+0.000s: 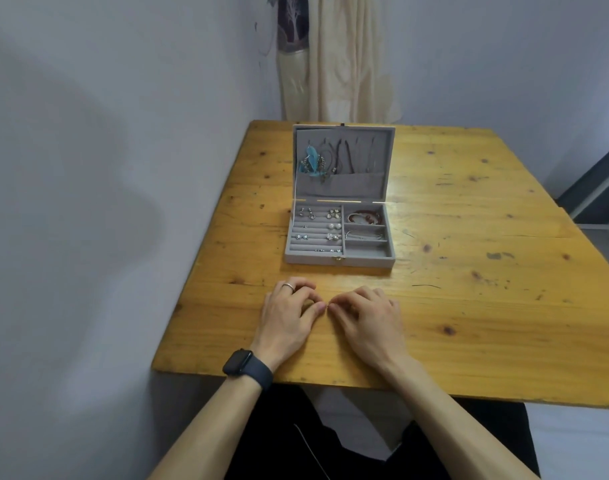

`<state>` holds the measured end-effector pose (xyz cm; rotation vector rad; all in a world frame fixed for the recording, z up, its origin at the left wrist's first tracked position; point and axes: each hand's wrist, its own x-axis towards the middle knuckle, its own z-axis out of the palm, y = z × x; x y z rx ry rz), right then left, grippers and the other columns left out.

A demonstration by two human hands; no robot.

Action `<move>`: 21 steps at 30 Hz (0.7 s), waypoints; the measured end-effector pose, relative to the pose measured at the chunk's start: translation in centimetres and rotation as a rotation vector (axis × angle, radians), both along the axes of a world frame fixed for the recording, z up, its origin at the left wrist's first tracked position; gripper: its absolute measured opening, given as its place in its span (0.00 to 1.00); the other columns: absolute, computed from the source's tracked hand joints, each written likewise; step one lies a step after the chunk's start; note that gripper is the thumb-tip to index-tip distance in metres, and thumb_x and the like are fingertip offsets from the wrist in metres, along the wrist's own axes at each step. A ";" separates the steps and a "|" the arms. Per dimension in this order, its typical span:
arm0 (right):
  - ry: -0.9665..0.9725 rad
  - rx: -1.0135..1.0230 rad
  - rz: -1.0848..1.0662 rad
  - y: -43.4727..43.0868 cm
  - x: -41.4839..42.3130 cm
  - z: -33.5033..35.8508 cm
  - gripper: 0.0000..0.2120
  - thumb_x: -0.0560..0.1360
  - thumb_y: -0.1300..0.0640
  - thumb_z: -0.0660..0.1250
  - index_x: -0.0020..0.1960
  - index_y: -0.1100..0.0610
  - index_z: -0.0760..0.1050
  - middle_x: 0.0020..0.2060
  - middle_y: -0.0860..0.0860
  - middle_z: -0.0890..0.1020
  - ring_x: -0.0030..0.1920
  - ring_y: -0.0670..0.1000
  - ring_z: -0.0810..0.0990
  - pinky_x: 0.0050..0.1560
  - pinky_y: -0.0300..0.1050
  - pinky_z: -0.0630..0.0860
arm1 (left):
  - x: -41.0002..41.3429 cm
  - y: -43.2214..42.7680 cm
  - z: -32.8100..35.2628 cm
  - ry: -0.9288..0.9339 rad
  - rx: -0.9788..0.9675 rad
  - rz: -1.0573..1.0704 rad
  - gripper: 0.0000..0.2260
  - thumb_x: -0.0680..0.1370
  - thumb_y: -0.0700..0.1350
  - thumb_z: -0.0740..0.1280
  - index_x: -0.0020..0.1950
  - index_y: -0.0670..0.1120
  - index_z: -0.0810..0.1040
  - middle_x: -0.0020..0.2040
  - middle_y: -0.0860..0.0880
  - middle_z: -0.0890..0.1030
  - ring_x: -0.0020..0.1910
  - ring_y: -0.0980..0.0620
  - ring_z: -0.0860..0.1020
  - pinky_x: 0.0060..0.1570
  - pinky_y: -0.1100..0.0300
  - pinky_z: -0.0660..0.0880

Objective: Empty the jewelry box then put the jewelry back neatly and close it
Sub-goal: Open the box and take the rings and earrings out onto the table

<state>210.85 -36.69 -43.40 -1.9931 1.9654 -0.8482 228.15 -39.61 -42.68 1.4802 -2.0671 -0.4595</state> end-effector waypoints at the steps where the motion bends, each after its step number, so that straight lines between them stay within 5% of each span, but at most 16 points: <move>1: -0.006 -0.002 -0.001 0.0 0.0 0.0 0.07 0.76 0.42 0.68 0.48 0.43 0.82 0.44 0.41 0.81 0.48 0.48 0.76 0.49 0.48 0.67 | 0.0 0.0 -0.1 0.000 -0.001 -0.002 0.04 0.77 0.52 0.70 0.47 0.53 0.82 0.57 0.57 0.78 0.58 0.56 0.72 0.55 0.56 0.66; 17: -0.048 -0.026 0.002 0.3 -0.2 0.3 0.06 0.75 0.44 0.70 0.49 0.43 0.83 0.43 0.41 0.80 0.46 0.48 0.77 0.48 0.50 0.70 | 0.2 0.2 0.2 0.070 0.006 0.003 0.04 0.76 0.52 0.72 0.47 0.53 0.82 0.56 0.58 0.77 0.57 0.58 0.73 0.60 0.55 0.70; 21: -0.200 -0.007 0.037 0.4 -0.6 0.7 0.07 0.73 0.44 0.71 0.48 0.45 0.84 0.41 0.40 0.79 0.41 0.42 0.79 0.48 0.52 0.76 | 0.2 0.1 1.3 0.140 0.085 0.020 0.05 0.75 0.51 0.72 0.48 0.53 0.80 0.54 0.58 0.77 0.55 0.58 0.75 0.58 0.61 0.72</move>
